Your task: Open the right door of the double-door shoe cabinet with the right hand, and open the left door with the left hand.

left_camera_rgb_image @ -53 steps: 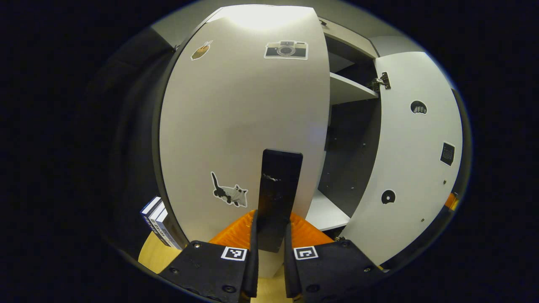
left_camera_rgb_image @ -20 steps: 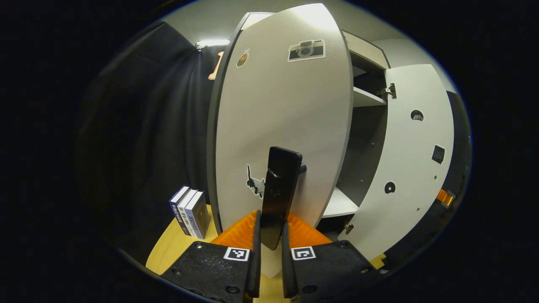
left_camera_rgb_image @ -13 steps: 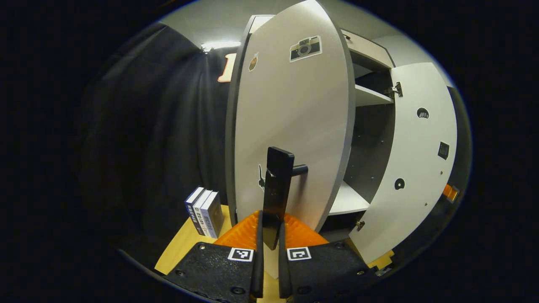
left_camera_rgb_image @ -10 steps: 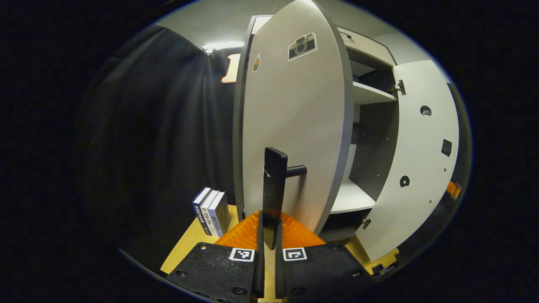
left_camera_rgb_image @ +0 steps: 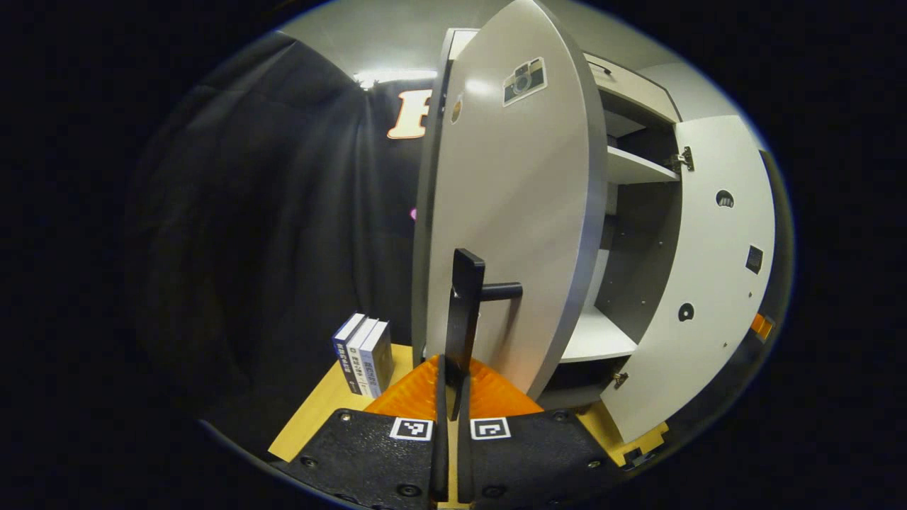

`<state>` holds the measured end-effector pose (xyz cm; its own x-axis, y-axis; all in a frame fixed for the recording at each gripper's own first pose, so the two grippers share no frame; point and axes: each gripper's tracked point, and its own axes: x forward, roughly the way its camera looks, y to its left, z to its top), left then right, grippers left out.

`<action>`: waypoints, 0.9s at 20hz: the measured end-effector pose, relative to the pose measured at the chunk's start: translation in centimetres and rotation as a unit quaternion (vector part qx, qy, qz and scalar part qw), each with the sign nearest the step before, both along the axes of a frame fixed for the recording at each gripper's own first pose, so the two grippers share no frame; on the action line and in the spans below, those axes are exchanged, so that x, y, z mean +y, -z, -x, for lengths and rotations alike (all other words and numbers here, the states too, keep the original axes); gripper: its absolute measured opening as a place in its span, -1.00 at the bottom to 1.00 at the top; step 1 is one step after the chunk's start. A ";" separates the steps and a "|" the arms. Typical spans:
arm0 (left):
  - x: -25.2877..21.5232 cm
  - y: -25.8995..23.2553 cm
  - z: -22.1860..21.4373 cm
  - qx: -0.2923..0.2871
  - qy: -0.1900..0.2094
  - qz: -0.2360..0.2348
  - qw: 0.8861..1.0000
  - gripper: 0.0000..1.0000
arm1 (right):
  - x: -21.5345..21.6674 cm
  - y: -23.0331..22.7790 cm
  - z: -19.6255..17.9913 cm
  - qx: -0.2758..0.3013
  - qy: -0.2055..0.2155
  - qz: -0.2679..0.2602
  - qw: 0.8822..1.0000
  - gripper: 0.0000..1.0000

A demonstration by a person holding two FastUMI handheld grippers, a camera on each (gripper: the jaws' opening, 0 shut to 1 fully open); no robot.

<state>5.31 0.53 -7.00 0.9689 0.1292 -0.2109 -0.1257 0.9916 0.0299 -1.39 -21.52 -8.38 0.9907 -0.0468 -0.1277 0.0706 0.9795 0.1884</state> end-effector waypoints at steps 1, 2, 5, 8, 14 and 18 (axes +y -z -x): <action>0.7 -0.2 0.1 -0.001 -0.017 -0.006 1.000 -0.92 | 0.1 0.0 -0.1 -0.001 0.000 -0.002 1.000 -0.94; 1.4 -0.3 0.0 -0.001 -0.031 -0.010 0.999 -0.99 | 0.1 0.0 -0.1 -0.002 -0.001 -0.004 1.000 -0.94; 3.2 -0.5 0.7 -0.002 -0.034 -0.011 0.999 -0.99 | 0.1 0.0 -0.2 -0.003 -0.001 -0.007 1.000 -0.94; 3.7 -0.6 0.6 -0.004 -0.030 -0.010 0.999 -0.99 | 0.1 0.0 -0.1 -0.001 -0.001 -0.004 1.000 -0.94; 4.6 -0.8 0.8 -0.005 -0.019 -0.001 1.000 -0.99 | 0.1 0.0 0.0 0.001 -0.001 0.000 1.000 -0.94; 5.1 -1.0 0.8 -0.012 -0.007 -0.002 1.000 -0.99 | 0.1 0.1 -0.1 0.003 -0.005 0.003 1.000 -0.94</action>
